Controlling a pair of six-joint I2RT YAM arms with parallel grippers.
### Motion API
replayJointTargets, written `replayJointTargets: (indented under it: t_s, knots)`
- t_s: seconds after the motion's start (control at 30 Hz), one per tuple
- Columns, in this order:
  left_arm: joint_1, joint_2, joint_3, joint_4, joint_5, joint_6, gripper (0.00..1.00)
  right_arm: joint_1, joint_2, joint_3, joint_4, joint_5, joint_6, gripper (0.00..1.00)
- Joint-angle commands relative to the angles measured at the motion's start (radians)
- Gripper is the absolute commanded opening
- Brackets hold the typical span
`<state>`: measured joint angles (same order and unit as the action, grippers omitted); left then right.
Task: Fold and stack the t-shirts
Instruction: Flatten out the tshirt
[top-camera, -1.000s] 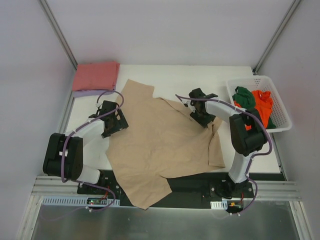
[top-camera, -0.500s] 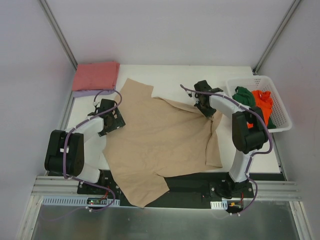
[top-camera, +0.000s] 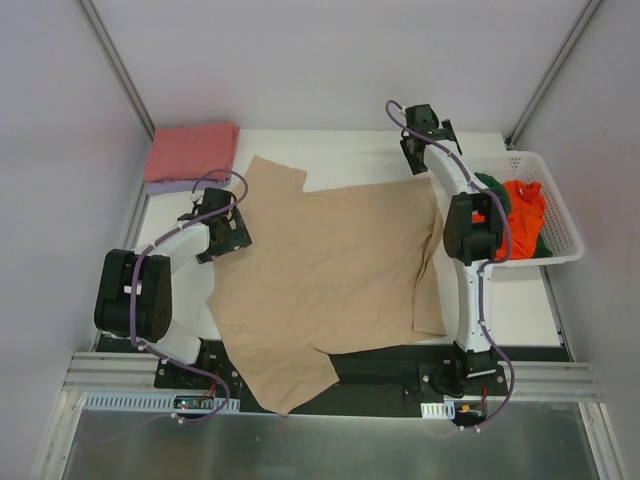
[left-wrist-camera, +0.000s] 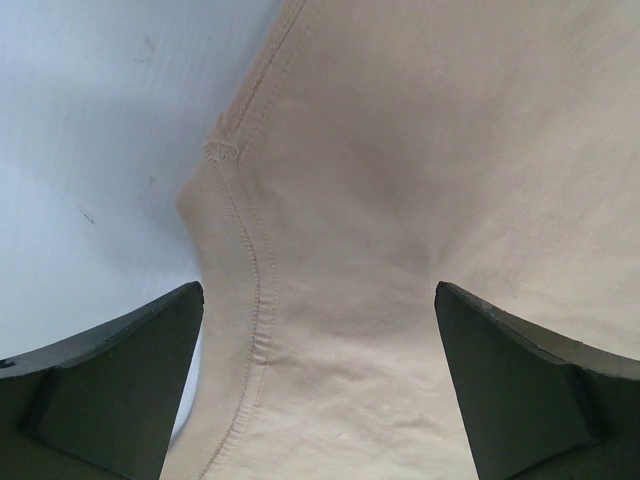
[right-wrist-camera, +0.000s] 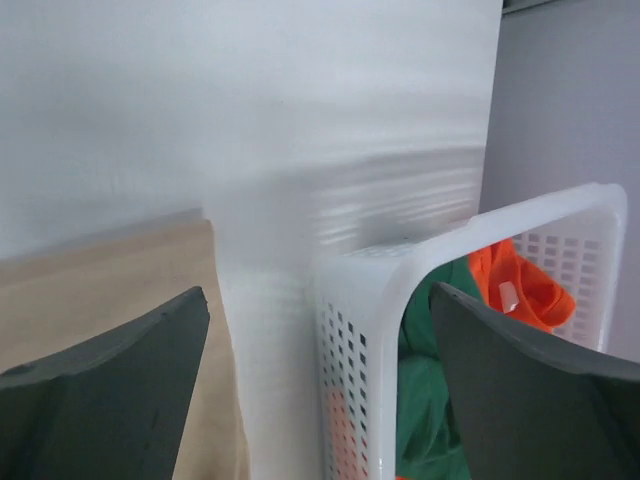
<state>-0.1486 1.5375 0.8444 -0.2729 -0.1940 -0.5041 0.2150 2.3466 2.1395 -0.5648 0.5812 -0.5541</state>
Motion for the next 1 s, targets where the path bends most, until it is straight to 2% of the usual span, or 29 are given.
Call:
replayJointTargets:
  t_s: [0.0,0.03,0.17,0.27,0.37,0.5,0.53,0.63,0.73,0.97]
  knots:
    - [0.011,-0.004,0.058,-0.035,-0.010,0.041,0.99,0.058,-0.091,0.047,-0.063,0.135,0.009,0.99]
    - [0.011,-0.001,0.065,-0.035,-0.013,0.041,0.99,0.075,-0.137,-0.005,-0.055,0.146,0.023,0.97]
    - [0.011,0.026,0.093,-0.042,-0.012,0.044,0.99,0.135,-0.375,-0.275,-0.081,0.097,0.184,0.96]
    - [0.011,0.049,0.105,-0.052,0.008,0.044,0.99,0.147,-0.565,-0.474,-0.151,-0.093,0.399,0.96]
    - [0.012,0.068,0.114,-0.054,0.022,0.042,0.99,0.181,-0.745,-0.727,-0.149,-0.315,0.509,0.96]
    - [0.014,0.091,0.131,-0.066,0.079,0.045,0.99,0.326,-0.950,-0.992,-0.168,-0.348,0.552,0.96]
    - [0.020,0.098,0.139,-0.065,0.115,0.045,0.99,0.352,-1.001,-1.036,-0.178,-0.386,0.606,0.96]
    - [0.052,0.148,0.179,-0.074,0.217,0.052,0.99,0.411,-1.085,-1.214,-0.088,-0.567,0.652,0.96]
    - [0.092,0.209,0.251,-0.117,0.231,0.041,0.99,0.428,-1.119,-1.320,-0.003,-0.691,0.674,0.96]
    - [0.109,0.346,0.383,-0.144,0.206,0.048,0.99,0.429,-1.032,-1.360,0.089,-0.722,0.683,0.96]
